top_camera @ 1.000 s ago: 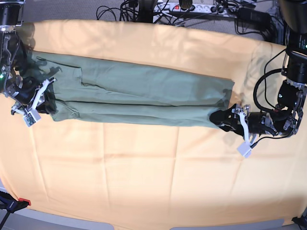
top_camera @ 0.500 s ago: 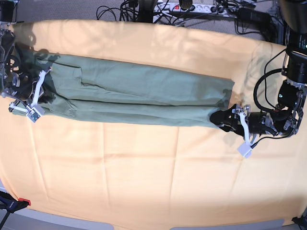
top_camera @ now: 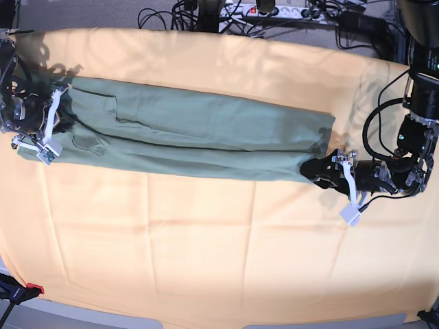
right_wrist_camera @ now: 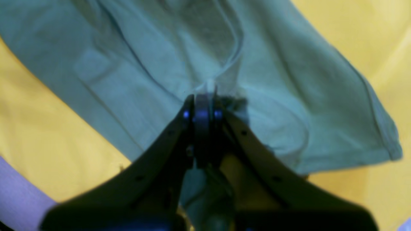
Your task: Fold the T-shirt properly
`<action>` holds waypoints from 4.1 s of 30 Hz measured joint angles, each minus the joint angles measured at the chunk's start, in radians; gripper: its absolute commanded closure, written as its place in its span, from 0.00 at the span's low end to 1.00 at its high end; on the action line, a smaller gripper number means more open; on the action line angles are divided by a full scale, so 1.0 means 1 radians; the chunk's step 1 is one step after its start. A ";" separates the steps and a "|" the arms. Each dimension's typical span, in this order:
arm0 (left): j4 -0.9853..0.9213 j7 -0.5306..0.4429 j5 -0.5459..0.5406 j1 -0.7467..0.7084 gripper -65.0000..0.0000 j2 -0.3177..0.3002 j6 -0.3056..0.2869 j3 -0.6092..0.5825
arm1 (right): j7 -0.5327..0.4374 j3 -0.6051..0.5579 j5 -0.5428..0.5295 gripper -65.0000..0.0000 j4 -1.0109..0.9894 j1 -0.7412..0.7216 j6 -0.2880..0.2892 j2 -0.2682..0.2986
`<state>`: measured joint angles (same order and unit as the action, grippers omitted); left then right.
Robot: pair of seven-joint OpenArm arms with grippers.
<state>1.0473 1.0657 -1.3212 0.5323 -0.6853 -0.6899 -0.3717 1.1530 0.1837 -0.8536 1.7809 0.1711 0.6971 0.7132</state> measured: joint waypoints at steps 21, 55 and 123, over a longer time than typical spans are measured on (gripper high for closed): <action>0.000 0.001 0.001 0.002 0.42 -0.011 0.023 0.391 | -0.117 0.076 0.013 1.00 0.088 -0.006 -0.156 0.092; 0.000 0.054 -0.026 -0.048 0.42 -0.135 0.023 0.491 | -0.208 0.122 0.228 1.00 0.023 0.062 -0.157 -0.164; 0.000 0.196 -0.097 -0.203 0.42 0.085 0.112 0.398 | -0.307 0.127 0.349 1.00 -0.105 0.075 -0.286 -0.250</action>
<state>1.0473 1.2617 -1.4185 0.3294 -0.6006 -0.5781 0.0265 0.8455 0.3107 -0.5045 1.6760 0.2459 0.4107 0.4629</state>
